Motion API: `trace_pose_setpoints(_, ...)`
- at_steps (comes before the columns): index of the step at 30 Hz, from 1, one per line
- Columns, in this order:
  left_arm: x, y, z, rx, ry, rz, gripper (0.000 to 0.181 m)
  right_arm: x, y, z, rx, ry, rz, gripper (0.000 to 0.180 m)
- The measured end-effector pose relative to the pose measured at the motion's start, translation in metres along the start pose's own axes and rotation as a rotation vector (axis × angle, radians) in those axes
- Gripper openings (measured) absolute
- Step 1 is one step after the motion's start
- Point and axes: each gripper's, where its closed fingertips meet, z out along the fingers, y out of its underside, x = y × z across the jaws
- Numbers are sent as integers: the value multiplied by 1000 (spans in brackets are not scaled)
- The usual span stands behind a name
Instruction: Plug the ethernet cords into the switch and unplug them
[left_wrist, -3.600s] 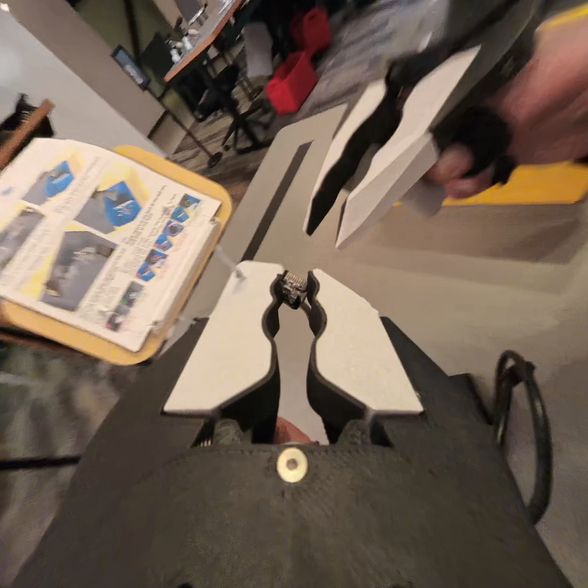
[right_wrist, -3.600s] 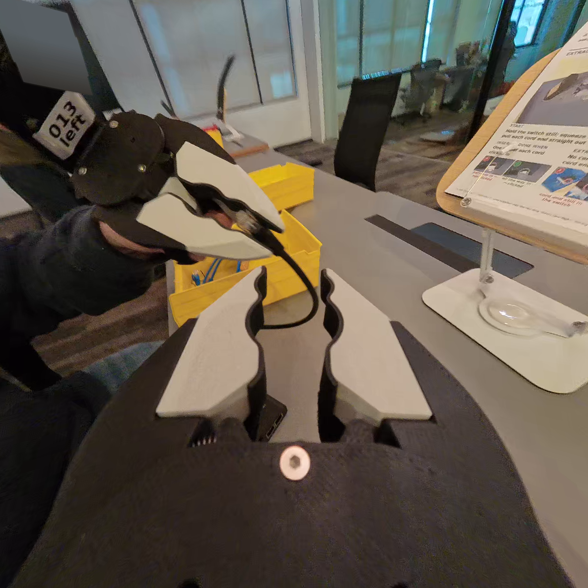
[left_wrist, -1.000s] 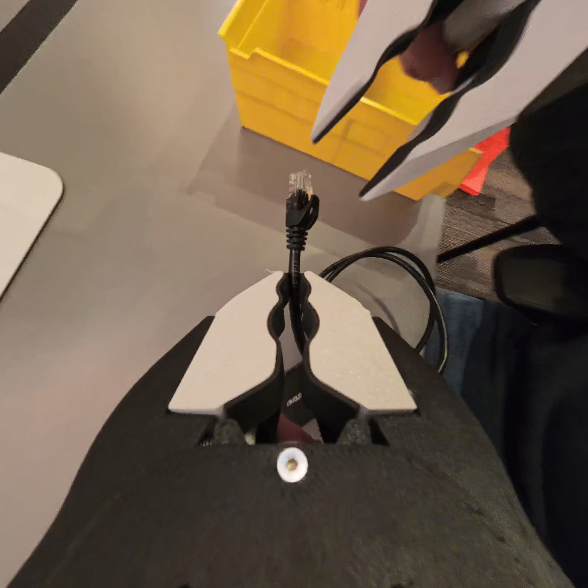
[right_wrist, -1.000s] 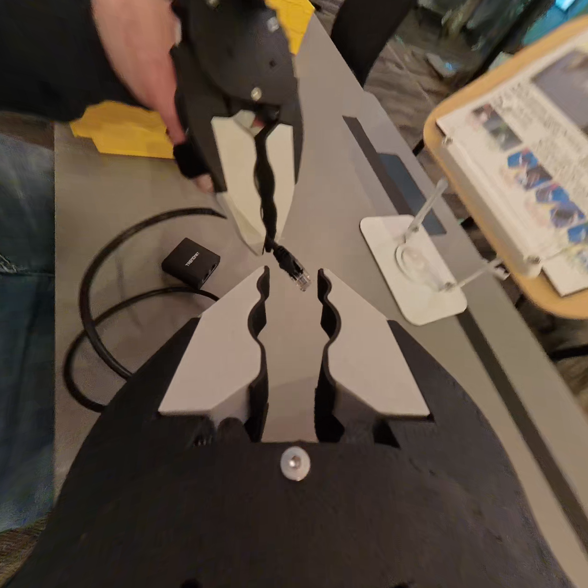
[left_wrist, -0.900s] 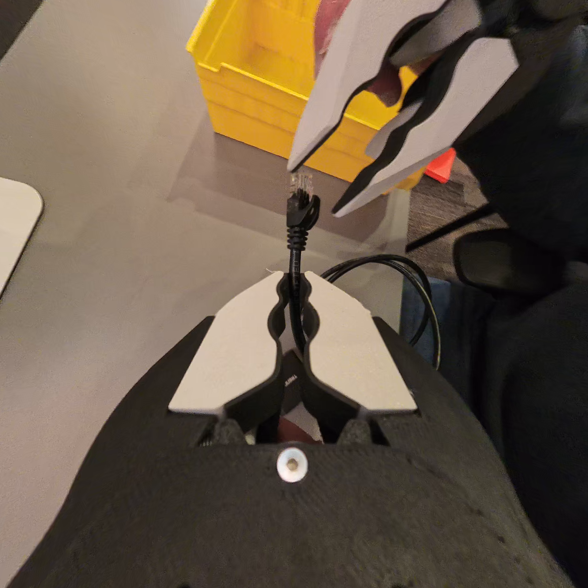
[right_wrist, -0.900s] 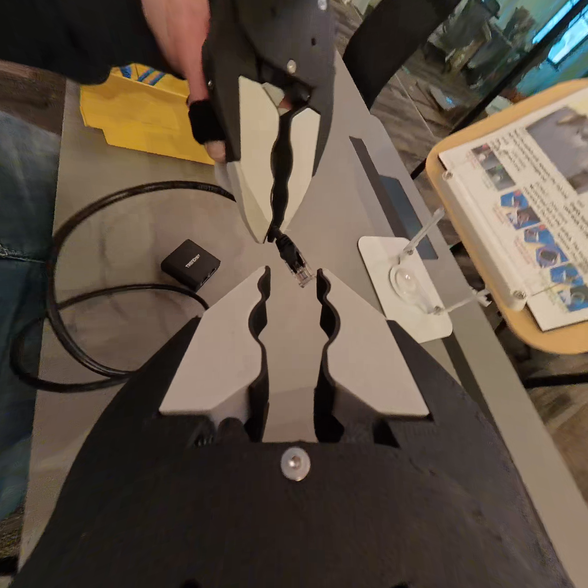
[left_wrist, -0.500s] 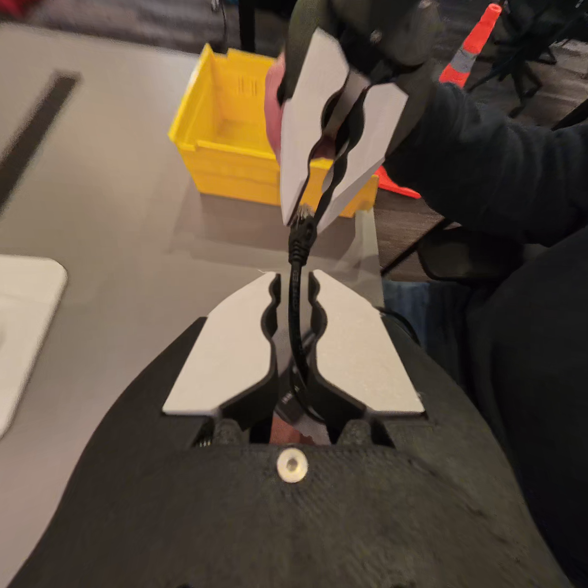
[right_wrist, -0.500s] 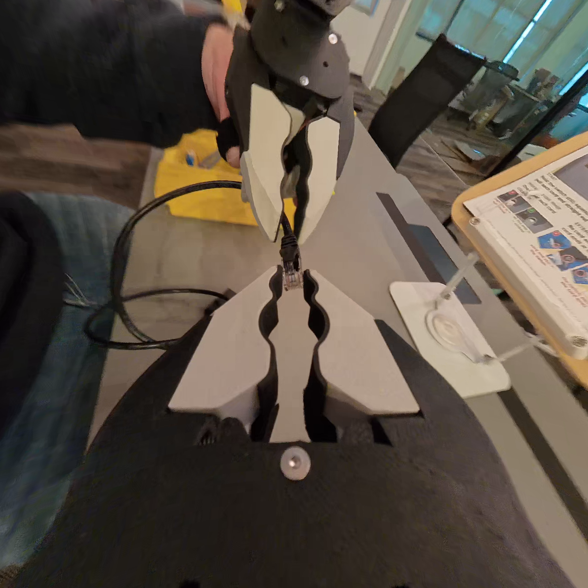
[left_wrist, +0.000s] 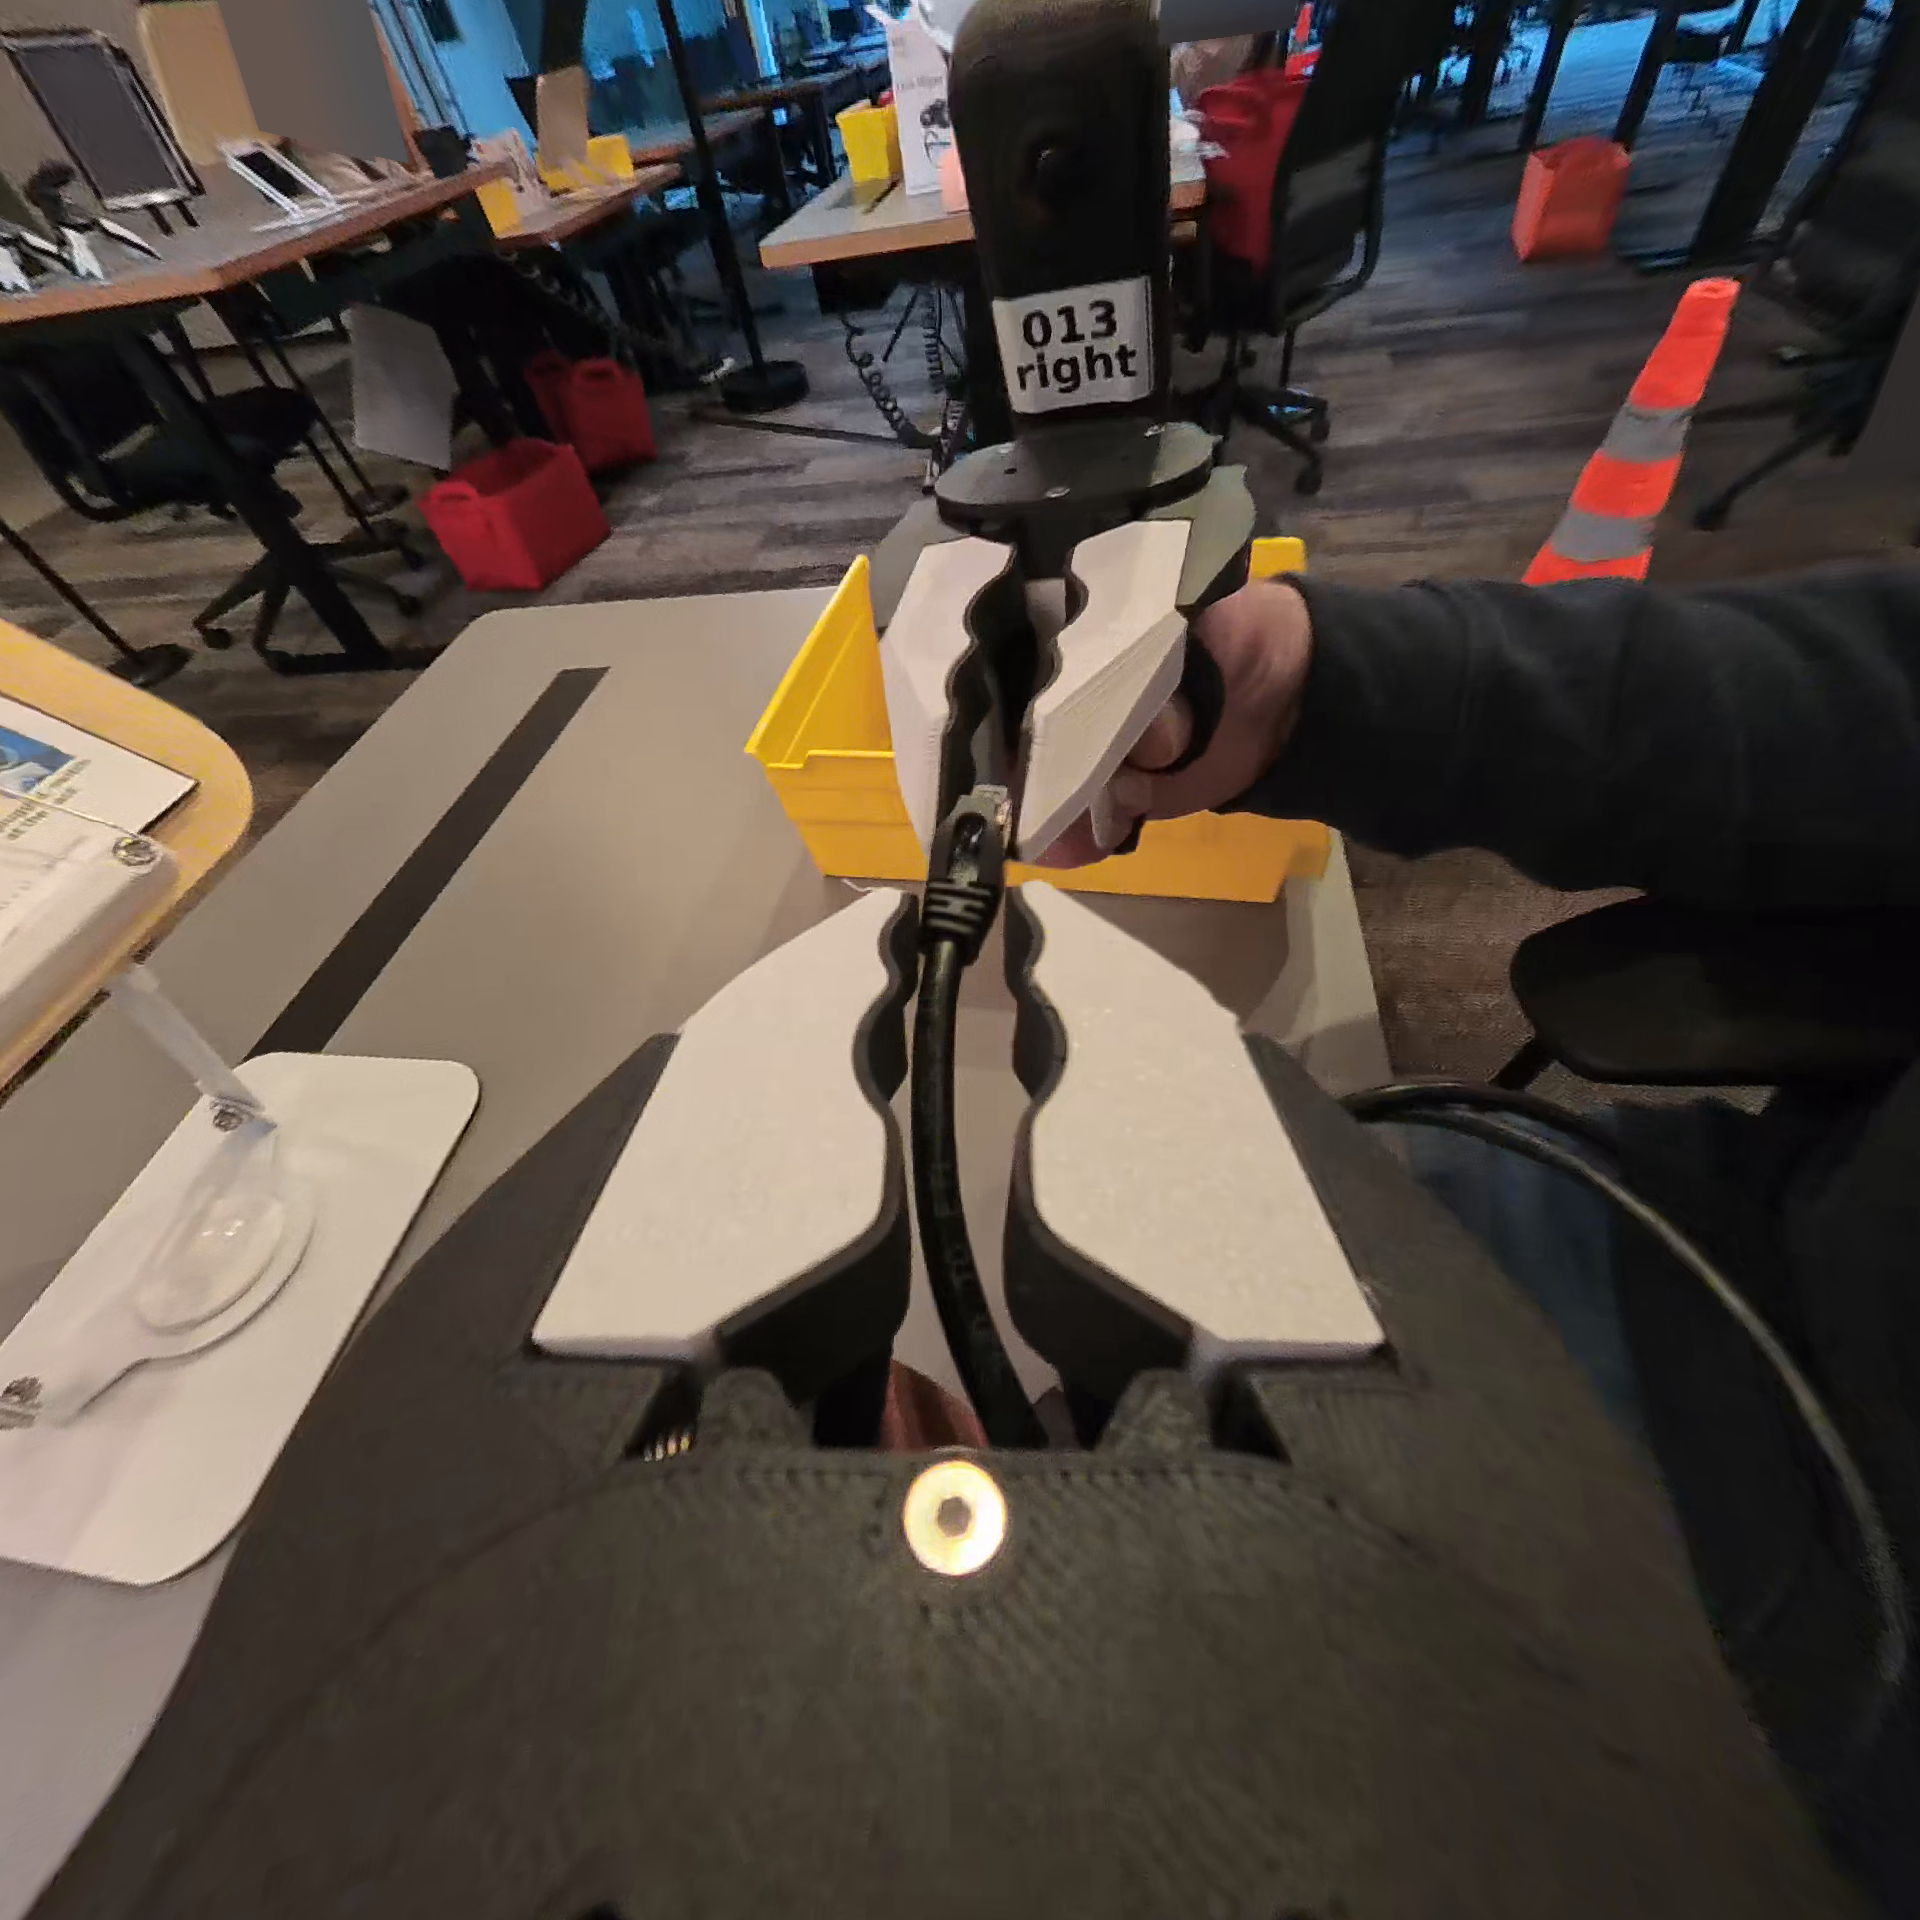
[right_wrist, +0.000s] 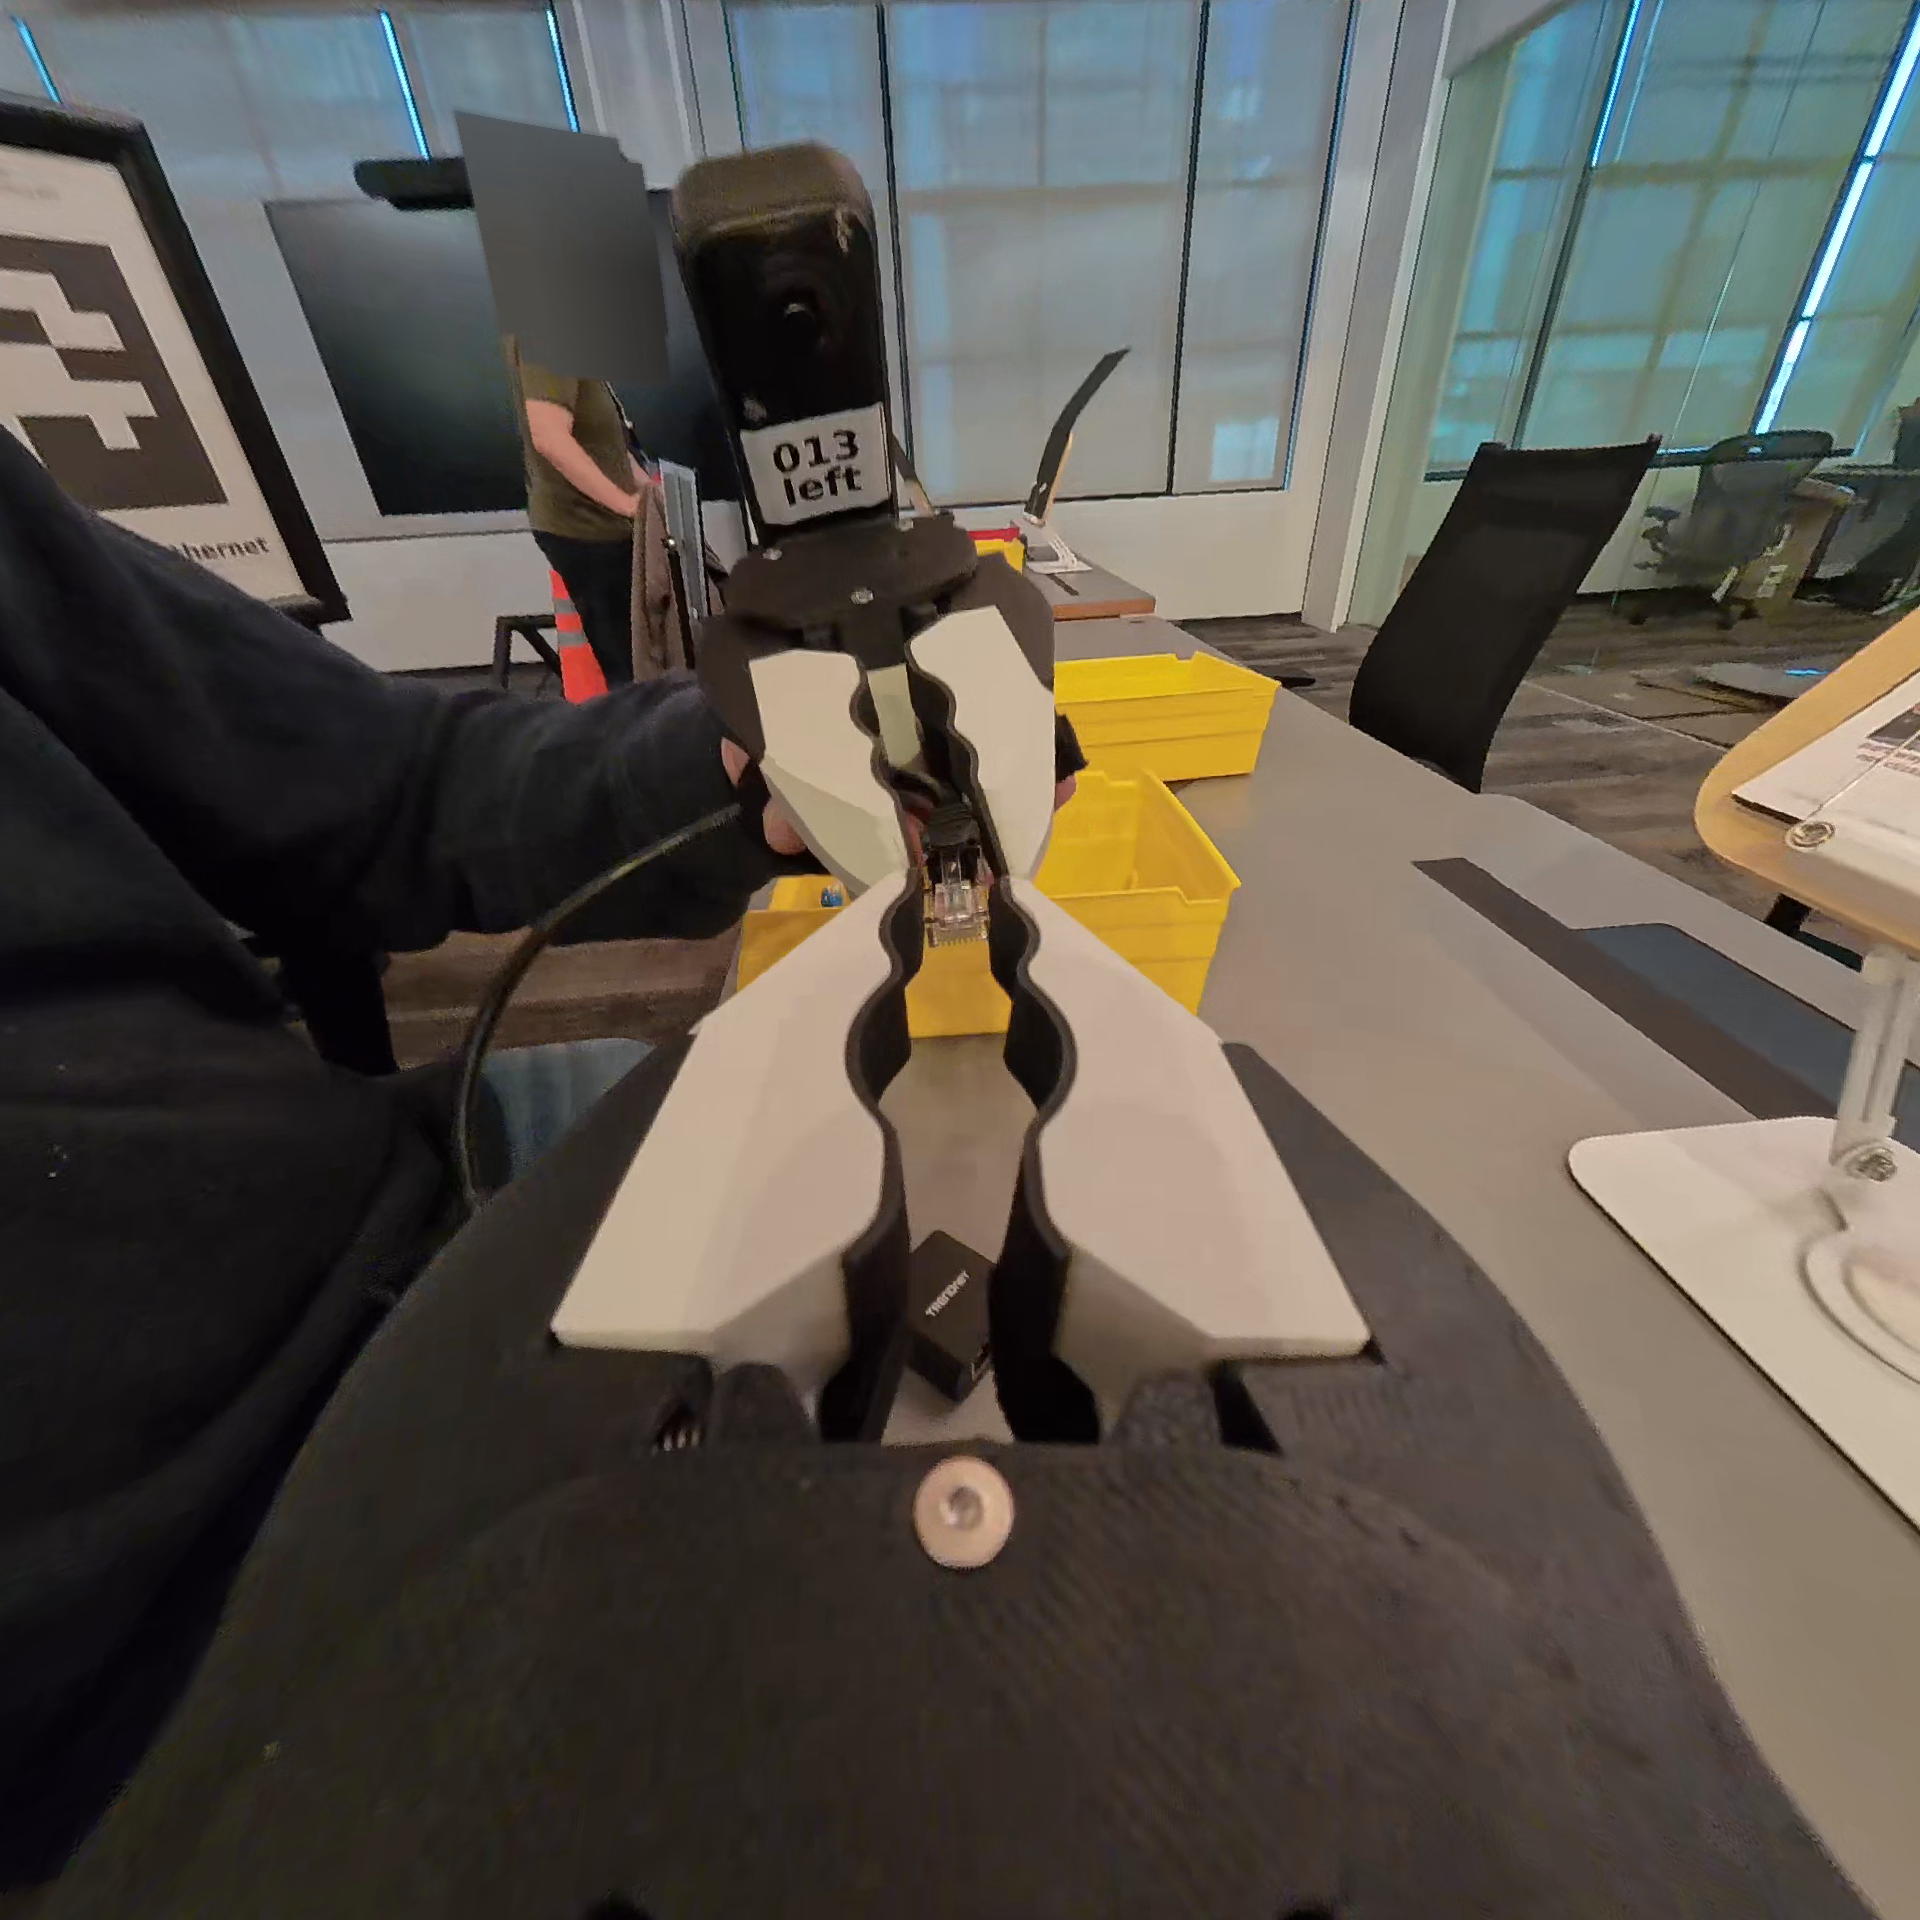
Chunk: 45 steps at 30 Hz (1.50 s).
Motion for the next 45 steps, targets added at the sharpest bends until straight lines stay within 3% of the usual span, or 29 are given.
trace_pose_setpoints(19, 9, -22, -7, 369, 5, -152, 12, -10, -19, -1, 189, -108, 72, 10)
trace_pose_setpoints(28, 13, -27, -7, 382, -60, -75, 12, -15, -23, -3, 222, -146, 79, 10)
trace_pose_setpoints(45, 13, -18, -12, 292, -23, -126, 12, -14, -16, 4, 118, -84, -8, 11)
